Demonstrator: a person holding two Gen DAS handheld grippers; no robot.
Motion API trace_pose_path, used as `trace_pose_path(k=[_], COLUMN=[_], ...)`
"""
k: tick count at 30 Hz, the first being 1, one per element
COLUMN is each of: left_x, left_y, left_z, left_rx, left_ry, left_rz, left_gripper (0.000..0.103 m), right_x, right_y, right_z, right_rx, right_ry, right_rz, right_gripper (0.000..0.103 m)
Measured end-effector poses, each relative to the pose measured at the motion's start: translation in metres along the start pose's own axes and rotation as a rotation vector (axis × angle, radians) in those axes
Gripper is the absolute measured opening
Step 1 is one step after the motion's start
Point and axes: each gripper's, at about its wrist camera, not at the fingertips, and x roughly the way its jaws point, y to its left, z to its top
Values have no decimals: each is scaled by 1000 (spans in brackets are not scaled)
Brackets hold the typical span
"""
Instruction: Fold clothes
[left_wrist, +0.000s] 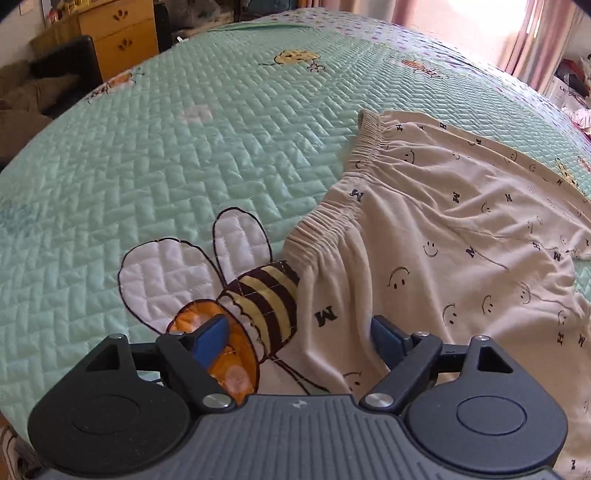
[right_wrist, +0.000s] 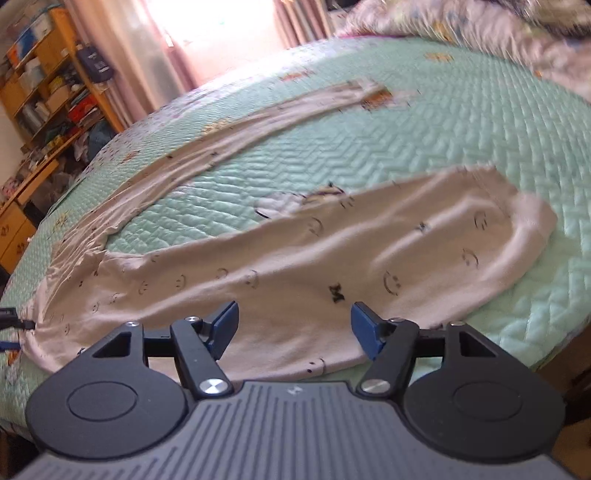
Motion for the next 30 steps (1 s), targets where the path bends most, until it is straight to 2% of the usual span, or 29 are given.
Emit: trace_pose_path(k=[2, 6, 10, 12, 18, 21, 24, 26, 30], left_x=[-3, -6, -7, -7, -6, -6, -5, -4, -2], left_y=[1, 5, 4, 7, 10, 12, 17, 20, 20], left_z=[-3, -7, -9, -9, -12, -13, -12, -11, -11], left_rx=[4, -3, -4, -20, -10, -10, -19, -31, -21], left_ry=[-10, -22, -30, -32, -43, -53, -58, -62, -67], left_rz=[-4, -15, -12, -21, -43, -61, -83, -100, -93], left_gripper=[86, 86, 87, 87, 91, 92, 94, 95, 95], right_x=[-2, 16, 44, 62, 135, 178, 211, 221, 233], right_y=[20, 74, 137, 163, 201, 198, 195, 197, 197], right_z=[5, 23, 36, 44, 73, 84, 89, 90, 89], right_rx=[-89, -194, -288, -293, -176, -10, 104, 96, 92], right_ry=[-29, -32, -48, -47, 69, 188, 310, 358, 395], right_rz=[29, 172, 245, 273, 380, 458, 493, 541, 645], right_gripper=[60, 44, 43, 47, 54, 58, 58, 62, 62])
